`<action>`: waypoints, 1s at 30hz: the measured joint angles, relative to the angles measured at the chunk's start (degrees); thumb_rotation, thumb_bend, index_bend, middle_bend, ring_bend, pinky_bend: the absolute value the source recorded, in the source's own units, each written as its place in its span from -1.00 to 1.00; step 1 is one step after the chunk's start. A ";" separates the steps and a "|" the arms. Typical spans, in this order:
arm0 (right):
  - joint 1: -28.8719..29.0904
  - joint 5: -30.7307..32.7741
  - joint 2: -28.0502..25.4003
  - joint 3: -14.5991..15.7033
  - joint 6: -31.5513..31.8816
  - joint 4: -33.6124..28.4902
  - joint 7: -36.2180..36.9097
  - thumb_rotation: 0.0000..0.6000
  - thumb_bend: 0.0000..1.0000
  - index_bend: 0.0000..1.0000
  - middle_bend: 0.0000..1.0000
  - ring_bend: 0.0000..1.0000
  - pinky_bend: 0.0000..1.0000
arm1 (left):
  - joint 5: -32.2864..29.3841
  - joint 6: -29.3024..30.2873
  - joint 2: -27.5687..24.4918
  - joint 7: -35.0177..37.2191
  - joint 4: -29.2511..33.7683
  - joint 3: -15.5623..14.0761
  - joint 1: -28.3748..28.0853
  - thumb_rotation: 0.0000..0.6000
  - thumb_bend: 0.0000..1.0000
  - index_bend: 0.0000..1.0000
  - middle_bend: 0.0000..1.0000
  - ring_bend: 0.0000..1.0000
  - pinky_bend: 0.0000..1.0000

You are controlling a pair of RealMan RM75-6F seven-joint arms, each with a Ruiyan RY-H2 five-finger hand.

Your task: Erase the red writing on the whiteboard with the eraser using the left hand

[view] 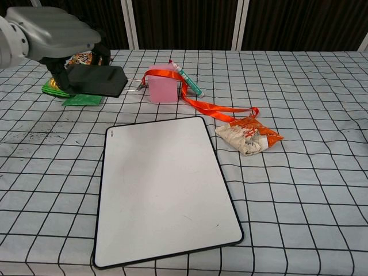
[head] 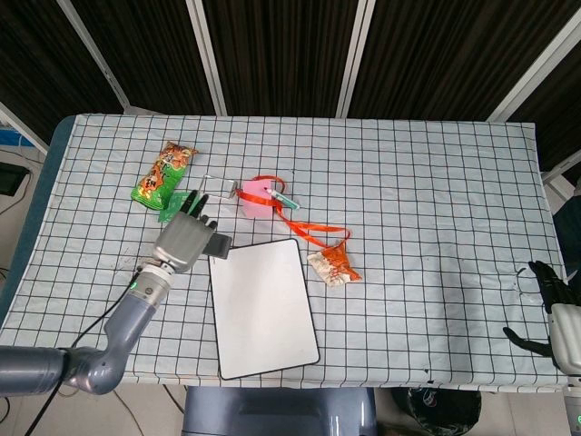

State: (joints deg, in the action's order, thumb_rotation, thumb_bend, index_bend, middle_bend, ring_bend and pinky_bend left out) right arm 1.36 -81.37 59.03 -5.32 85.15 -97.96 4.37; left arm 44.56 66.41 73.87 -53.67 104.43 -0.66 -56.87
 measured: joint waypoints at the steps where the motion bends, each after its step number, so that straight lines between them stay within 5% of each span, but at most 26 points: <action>1: 0.00 -0.01 0.01 0.00 0.02 -0.04 -0.03 1.00 -0.64 -0.86 -0.80 -0.62 -0.58 | 0.83 0.00 -0.94 1.14 0.02 -0.56 0.77 1.00 -0.36 -0.20 -0.16 -1.00 -1.00; 13: -0.08 -0.04 0.17 -0.02 0.27 -0.19 -0.51 1.00 -0.64 -0.86 -0.80 -0.62 -0.58 | 11.22 -4.69 -5.05 19.52 -11.13 -5.95 10.32 1.00 -0.36 -0.20 -0.16 -1.00 -1.00; 30: -0.10 0.02 0.02 -0.01 0.08 -0.21 -0.05 1.00 -0.64 -0.86 -0.80 -0.62 -0.58 | 15.76 -11.69 2.19 23.66 -24.87 -5.98 14.88 1.00 -0.36 -0.22 -0.20 -1.00 -1.00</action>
State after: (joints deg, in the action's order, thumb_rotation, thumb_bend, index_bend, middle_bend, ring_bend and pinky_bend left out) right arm 1.26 -81.35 59.05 -5.33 85.23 -98.17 4.32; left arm 60.32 54.72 76.05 -30.01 79.55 -6.64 -41.99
